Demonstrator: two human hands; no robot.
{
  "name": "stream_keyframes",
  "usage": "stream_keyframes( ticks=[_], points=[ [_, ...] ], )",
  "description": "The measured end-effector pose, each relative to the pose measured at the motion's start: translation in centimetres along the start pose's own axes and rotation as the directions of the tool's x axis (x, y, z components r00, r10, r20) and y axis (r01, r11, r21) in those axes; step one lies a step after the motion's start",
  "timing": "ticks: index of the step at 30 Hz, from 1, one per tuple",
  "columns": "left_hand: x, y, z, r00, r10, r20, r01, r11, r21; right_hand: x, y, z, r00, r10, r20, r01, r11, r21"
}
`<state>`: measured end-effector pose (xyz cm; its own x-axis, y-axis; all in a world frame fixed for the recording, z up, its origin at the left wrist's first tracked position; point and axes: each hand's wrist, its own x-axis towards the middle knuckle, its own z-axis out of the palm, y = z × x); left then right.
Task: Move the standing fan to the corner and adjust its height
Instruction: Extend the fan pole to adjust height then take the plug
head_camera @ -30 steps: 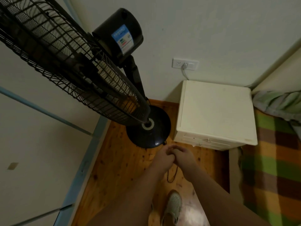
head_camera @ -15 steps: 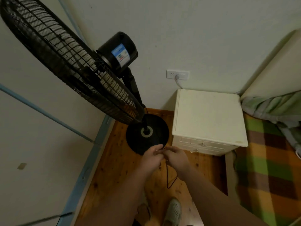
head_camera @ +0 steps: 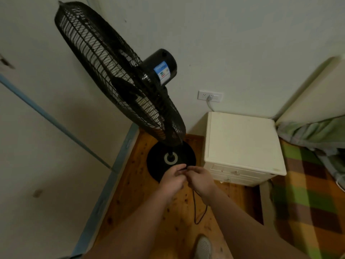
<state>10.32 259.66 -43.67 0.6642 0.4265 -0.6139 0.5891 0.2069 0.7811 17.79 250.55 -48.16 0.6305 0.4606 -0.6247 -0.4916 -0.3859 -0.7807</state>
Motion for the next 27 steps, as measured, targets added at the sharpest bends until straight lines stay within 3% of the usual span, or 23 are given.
stream_keyframes(
  ticks=[10, 14, 27],
  points=[
    [1.2, -0.6, -14.4, 0.999, 0.023, 0.046, -0.023, 1.0, -0.001, 0.7, -2.0, 11.6, 0.977, -0.016, -0.213, 0.014, 1.0, -0.012],
    [2.1, -1.2, -19.1, 0.997, 0.005, 0.078, -0.01, 0.998, 0.062, 1.2, -2.5, 14.6, 0.972, -0.037, -0.231, 0.033, 0.999, -0.02],
    [6.2, -1.2, -21.5, 1.0, 0.004, 0.023, -0.008, 0.986, 0.168, 4.1, -1.5, 12.6, 0.969, -0.024, -0.244, -0.005, 0.993, -0.117]
  ],
)
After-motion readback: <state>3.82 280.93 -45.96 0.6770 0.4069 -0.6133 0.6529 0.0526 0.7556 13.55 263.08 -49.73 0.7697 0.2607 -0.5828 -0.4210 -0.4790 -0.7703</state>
